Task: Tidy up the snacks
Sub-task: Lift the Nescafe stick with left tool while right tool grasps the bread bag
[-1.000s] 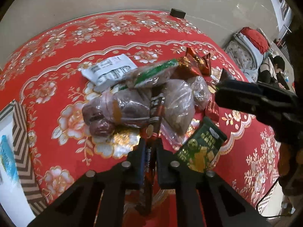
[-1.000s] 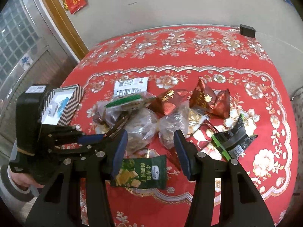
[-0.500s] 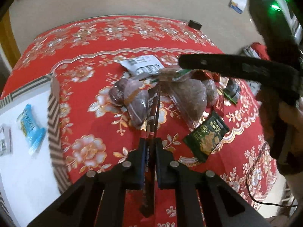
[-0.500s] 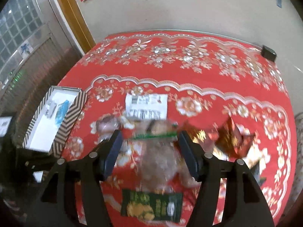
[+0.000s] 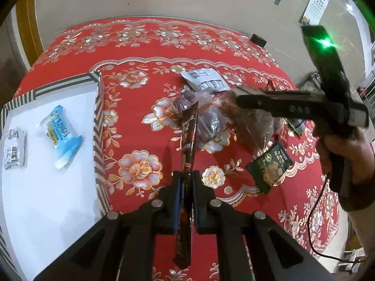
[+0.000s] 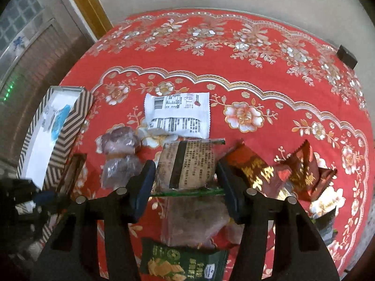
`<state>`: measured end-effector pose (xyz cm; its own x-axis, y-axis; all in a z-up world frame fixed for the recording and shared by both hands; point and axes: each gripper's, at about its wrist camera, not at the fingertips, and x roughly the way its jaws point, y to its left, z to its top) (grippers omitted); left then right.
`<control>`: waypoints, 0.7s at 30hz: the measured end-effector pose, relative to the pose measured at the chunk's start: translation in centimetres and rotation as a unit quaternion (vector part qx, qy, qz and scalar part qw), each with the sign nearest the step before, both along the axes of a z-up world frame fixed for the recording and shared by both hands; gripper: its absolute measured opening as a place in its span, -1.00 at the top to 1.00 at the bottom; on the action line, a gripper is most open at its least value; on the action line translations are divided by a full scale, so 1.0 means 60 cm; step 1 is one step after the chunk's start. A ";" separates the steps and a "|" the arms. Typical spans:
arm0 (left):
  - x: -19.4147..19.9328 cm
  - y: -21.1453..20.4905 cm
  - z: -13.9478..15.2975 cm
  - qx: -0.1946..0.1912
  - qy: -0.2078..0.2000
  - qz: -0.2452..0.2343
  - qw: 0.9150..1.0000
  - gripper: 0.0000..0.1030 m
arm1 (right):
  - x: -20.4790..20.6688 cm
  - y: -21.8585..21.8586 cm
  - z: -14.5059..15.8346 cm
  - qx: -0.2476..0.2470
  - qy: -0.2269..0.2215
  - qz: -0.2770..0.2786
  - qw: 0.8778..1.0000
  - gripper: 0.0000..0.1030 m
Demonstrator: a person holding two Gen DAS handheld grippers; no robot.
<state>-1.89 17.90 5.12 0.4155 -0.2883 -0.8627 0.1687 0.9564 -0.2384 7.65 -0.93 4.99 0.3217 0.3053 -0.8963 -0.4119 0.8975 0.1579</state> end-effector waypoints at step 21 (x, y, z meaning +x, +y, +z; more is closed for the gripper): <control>0.012 0.016 0.018 0.028 -0.011 0.014 0.999 0.79 | -0.102 0.004 0.024 0.024 0.001 0.025 0.999 0.20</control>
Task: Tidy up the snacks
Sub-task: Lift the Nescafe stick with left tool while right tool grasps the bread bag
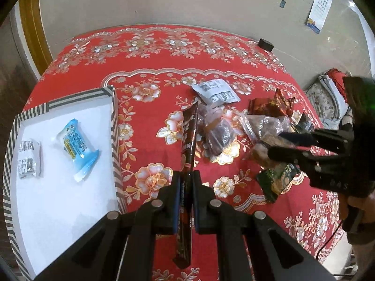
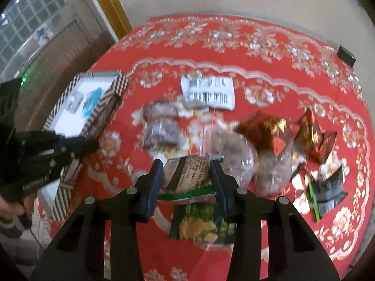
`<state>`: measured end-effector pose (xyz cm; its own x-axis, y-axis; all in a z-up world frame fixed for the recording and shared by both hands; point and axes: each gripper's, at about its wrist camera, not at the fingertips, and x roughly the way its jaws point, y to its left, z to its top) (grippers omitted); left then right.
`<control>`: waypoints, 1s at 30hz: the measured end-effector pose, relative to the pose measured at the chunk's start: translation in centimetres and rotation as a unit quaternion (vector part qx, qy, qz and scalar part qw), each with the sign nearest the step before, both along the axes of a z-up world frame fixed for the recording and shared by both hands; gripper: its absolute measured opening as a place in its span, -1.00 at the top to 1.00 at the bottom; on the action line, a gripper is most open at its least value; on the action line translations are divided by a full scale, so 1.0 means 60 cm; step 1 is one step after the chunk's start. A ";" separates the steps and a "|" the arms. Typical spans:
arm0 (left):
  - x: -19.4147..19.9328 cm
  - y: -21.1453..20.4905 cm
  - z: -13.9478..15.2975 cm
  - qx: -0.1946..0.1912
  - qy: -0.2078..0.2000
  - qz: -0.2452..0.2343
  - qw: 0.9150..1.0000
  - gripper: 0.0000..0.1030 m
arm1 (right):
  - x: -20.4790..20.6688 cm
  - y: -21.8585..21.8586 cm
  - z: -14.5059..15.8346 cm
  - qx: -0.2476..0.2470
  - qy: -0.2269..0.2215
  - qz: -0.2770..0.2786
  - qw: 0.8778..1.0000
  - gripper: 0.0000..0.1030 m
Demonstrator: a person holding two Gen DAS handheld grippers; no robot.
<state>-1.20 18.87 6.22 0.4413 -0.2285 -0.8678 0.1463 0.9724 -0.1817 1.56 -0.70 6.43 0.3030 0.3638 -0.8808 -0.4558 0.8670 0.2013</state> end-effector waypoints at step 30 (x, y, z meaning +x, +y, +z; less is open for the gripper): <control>-0.004 -0.002 -0.007 0.003 0.004 0.005 1.000 0.79 | -0.026 0.061 -0.035 -0.101 0.027 0.023 0.994 -0.33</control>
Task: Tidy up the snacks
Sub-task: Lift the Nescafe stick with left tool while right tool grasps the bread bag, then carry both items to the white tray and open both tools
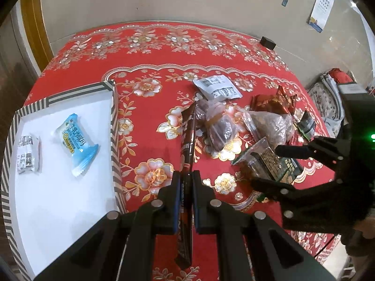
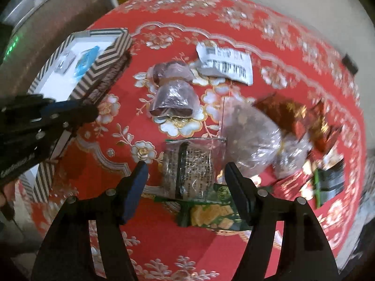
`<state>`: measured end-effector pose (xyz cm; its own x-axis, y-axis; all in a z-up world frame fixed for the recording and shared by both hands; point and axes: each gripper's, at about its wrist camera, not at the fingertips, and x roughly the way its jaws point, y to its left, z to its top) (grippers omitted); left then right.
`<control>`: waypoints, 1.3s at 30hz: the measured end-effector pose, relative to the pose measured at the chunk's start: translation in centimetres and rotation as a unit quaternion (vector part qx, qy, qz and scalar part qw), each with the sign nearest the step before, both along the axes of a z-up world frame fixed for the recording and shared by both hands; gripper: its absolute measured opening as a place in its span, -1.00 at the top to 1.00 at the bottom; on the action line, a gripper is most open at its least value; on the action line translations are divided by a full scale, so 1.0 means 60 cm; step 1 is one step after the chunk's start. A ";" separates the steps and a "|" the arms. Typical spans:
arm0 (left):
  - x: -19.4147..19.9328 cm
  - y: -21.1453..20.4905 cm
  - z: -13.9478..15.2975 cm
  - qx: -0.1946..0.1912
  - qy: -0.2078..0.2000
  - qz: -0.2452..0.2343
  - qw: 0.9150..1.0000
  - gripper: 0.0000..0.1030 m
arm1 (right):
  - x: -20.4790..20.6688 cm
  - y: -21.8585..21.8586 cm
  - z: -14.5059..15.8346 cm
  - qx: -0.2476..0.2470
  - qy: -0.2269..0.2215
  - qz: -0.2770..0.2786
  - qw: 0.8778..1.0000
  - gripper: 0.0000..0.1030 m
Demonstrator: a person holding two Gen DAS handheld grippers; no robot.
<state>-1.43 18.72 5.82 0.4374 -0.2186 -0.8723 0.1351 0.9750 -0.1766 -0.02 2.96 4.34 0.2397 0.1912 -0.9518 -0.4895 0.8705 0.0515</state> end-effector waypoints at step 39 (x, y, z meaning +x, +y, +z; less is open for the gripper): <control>-0.019 0.161 0.033 0.050 -0.033 0.094 0.994 0.79 | 0.012 0.143 0.070 0.120 -0.043 0.041 0.991 0.07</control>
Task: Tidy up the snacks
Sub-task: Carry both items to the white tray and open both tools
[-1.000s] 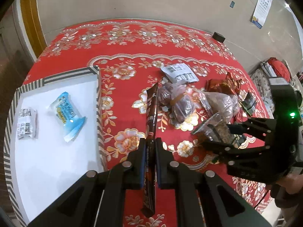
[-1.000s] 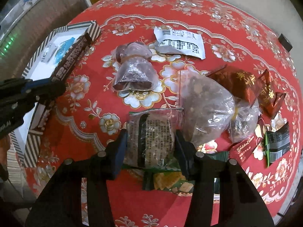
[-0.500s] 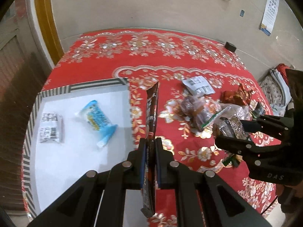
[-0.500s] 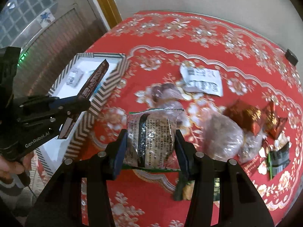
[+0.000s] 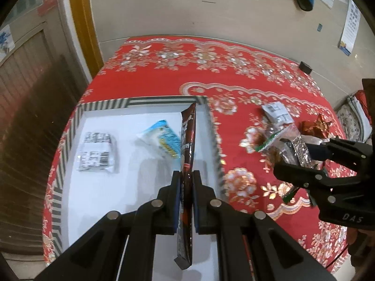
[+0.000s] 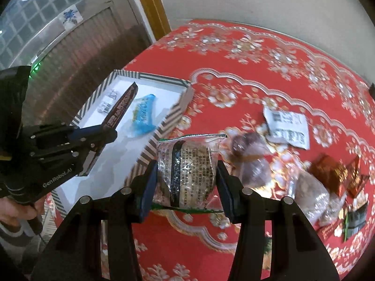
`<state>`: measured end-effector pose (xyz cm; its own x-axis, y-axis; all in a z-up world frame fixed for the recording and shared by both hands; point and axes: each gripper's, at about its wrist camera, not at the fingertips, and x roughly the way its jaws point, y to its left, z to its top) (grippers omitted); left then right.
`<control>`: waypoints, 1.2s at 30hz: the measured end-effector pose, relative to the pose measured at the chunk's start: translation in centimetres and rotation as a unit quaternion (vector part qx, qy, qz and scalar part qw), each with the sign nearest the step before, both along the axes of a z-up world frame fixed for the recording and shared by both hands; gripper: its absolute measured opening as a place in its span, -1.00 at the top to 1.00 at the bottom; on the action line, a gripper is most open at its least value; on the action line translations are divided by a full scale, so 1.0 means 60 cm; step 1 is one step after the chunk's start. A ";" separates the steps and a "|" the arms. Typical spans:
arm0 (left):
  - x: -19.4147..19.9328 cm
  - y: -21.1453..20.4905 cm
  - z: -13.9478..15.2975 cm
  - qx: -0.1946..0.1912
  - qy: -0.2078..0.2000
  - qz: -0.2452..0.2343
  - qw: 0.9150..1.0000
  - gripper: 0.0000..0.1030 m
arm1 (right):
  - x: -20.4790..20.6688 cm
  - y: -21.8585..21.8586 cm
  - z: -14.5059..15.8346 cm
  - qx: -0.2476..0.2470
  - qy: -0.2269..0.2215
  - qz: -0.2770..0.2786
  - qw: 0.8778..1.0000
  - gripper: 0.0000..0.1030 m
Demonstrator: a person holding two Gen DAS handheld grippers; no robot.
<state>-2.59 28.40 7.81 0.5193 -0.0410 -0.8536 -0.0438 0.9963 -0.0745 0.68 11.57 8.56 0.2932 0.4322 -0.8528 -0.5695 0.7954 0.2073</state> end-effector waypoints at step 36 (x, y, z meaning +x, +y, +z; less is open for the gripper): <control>0.023 0.150 -0.063 0.009 0.031 0.106 0.994 0.75 | 0.055 0.241 -0.060 0.011 0.012 0.093 0.996 0.00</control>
